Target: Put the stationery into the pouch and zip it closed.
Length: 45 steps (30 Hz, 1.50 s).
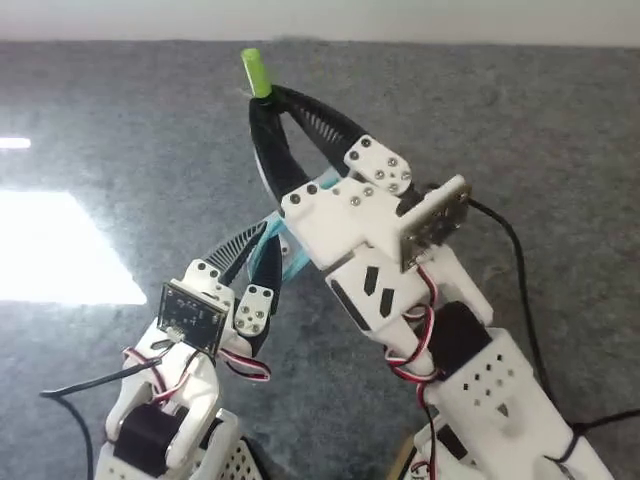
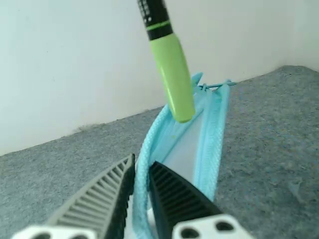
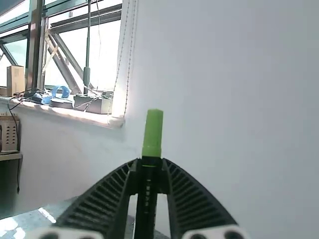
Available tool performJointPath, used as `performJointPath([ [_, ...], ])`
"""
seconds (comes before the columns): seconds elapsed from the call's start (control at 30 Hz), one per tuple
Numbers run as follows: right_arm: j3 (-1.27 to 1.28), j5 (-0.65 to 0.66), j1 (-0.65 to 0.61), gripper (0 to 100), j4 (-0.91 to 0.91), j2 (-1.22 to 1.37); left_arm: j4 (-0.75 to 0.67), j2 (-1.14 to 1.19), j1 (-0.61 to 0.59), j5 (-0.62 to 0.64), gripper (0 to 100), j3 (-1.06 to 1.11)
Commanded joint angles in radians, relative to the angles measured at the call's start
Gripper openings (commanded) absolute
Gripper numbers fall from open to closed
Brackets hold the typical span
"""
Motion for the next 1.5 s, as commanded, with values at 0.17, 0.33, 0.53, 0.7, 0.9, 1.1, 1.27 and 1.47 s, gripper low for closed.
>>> performJointPath([
  [0.17,0.178,0.015,0.002,0.6,-0.13,-0.005,0.014,-0.018,-0.005,0.015,1,-0.045],
  [0.33,0.218,0.075,0.024,0.6,-0.131,-0.007,0.011,-0.018,-0.006,0.015,1,-0.05],
  [0.53,0.233,0.175,0.048,0.6,-0.12,-0.019,0.009,-0.018,-0.008,0.015,1,-0.051],
  [0.7,0.301,0.305,0.053,0.6,-0.036,-0.176,-0.015,-0.018,-0.077,0.015,1,-0.053],
  [0.9,0.315,0.408,0.05,0.6,0.208,-0.354,-0.017,-0.018,-0.063,0.015,1,-0.053],
  [1.1,0.315,0.416,0.056,0.6,0.446,-0.374,-0.018,-0.018,-0.069,0.015,1,-0.053],
  [1.27,0.315,0.45,0.056,8.9,0.627,-0.381,-0.012,-0.018,-0.071,0.015,1,-0.053],
  [1.47,0.305,0.391,0.054,37.5,0.725,-0.384,-0.012,-0.018,-0.071,0.015,1,-0.051],
])
